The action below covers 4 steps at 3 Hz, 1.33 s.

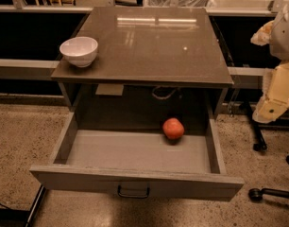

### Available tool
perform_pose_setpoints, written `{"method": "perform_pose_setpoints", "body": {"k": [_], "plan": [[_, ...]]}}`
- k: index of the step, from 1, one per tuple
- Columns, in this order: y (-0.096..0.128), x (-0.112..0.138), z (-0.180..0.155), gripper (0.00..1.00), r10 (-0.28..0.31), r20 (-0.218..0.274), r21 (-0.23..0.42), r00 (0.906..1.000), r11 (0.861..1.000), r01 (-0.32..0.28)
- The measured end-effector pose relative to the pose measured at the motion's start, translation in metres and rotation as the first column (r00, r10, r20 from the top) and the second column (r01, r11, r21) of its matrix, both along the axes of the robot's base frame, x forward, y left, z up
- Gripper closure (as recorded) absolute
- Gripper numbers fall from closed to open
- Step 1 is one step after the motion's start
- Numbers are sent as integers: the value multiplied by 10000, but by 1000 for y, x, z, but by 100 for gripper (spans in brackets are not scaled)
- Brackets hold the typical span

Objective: Pick apple from top drawer and place on counter

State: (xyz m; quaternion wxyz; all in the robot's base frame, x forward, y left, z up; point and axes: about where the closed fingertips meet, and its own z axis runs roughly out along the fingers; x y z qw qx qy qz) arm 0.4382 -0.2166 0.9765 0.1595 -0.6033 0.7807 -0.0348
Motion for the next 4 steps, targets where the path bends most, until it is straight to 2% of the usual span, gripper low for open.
{"method": "perform_pose_setpoints", "body": {"k": [1,2,3,4], "plan": [[0,0,0,0,0,0,1,10000,10000,0],[8,10,-24,0,-26,130,346,9999,9994,22],[33,16,-119,0,555,-504,1527,9972,9871,-473],[58,37,-200,0,1215,-78,2262,9926,9671,-1166]]}}
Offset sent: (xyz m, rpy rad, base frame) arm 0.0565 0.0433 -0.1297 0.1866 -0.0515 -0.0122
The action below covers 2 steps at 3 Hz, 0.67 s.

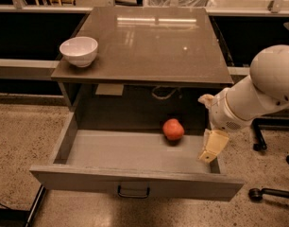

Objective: Pick apple from top drawer and place on counter

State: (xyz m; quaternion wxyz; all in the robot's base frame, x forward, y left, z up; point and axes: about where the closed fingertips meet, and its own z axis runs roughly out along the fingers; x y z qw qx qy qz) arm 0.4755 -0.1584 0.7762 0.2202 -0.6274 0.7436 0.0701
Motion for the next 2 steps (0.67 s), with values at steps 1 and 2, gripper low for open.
{"method": "perform_pose_setpoints", "body": {"k": [1,2], "plan": [[4,4,-9,0,110,-167,29,9998,9999,-110],[22,23,-45,0,484,73,1020,9988,9936,-489]]}}
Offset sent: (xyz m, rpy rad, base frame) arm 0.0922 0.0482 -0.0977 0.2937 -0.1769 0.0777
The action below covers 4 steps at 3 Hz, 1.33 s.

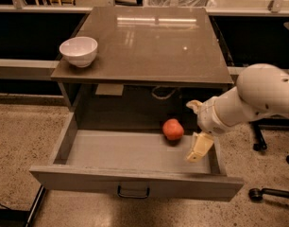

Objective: Pick apple from top drawer and place on counter

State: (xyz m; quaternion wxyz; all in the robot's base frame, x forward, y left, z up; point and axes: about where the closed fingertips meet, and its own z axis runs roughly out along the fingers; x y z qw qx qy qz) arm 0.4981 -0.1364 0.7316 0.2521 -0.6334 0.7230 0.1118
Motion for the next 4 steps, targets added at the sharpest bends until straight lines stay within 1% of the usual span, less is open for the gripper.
{"method": "perform_pose_setpoints", "body": {"k": [1,2,3,4], "plan": [[26,41,-41,0,139,473,921,9988,9956,-182],[44,74,-62,0,158,586,1278,9982,9915,-232],[52,85,-89,0,240,26,1604,9997,9868,-241],[41,91,-108,0,-293,-375,1326,9989,9906,340]]}}
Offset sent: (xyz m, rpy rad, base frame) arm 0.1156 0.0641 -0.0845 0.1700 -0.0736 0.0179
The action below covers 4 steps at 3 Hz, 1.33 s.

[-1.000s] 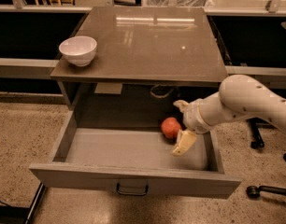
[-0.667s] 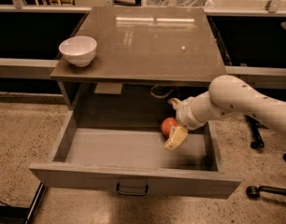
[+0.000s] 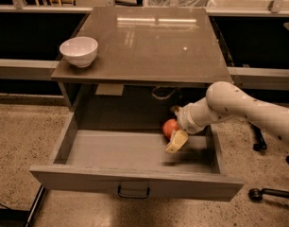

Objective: Pick apple from top drawer and place on counter

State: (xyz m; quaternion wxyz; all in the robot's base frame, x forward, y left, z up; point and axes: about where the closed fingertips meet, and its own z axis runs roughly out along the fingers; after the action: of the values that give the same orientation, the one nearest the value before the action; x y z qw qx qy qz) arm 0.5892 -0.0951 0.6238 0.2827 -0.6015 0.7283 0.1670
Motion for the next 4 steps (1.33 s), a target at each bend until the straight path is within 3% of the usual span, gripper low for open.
{"method": "perform_pose_setpoints", "body": {"k": [1,2,3,4], "plan": [[-9,1,-10,19,-427,-209,-164,9989,9990,423],[-8,0,-6,50,-247,-32,731,9997,9970,249],[-4,-2,5,74,187,396,1620,9990,9865,-249],[-4,-16,51,97,754,1346,2711,9880,9563,-1099]]}}
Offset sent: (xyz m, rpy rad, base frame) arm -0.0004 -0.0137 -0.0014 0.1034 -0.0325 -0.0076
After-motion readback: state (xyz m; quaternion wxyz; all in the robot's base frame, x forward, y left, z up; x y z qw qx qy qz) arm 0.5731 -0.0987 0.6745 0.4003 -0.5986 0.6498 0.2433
